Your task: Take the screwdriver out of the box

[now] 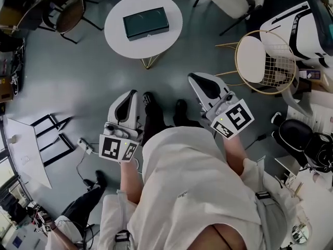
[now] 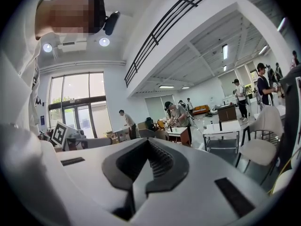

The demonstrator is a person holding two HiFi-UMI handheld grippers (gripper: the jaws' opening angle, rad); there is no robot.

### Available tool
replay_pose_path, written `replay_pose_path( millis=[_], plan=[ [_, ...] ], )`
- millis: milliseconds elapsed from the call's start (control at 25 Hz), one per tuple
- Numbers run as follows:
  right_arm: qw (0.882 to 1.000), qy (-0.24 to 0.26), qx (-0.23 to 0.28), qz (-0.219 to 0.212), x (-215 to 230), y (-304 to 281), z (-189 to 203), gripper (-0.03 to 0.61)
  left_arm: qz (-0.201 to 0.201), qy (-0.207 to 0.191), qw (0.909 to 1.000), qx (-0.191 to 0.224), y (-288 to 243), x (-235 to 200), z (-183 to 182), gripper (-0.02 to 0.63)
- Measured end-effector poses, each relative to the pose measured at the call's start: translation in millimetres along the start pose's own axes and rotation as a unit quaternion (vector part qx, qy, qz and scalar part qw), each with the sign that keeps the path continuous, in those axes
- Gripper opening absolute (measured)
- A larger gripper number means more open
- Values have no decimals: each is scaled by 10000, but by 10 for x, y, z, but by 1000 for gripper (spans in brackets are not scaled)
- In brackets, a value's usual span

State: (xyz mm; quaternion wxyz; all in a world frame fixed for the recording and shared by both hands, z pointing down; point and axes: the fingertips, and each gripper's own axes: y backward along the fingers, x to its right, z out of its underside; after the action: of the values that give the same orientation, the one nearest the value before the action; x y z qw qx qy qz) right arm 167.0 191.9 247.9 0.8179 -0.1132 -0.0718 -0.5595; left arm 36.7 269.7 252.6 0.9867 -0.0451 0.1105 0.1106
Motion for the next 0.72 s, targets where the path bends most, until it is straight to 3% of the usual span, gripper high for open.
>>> replay_pose_path(
  millis=[480,720],
  plan=[
    [9977,93,58,669,-221,-836,-182,6,716,-102,9974,8,-160,-921,-347,9],
    [9938,74,-38,1112,-318,-1168,-108,6,1066,-108,9941,-161,-187,-1293,-342,9]
  ],
)
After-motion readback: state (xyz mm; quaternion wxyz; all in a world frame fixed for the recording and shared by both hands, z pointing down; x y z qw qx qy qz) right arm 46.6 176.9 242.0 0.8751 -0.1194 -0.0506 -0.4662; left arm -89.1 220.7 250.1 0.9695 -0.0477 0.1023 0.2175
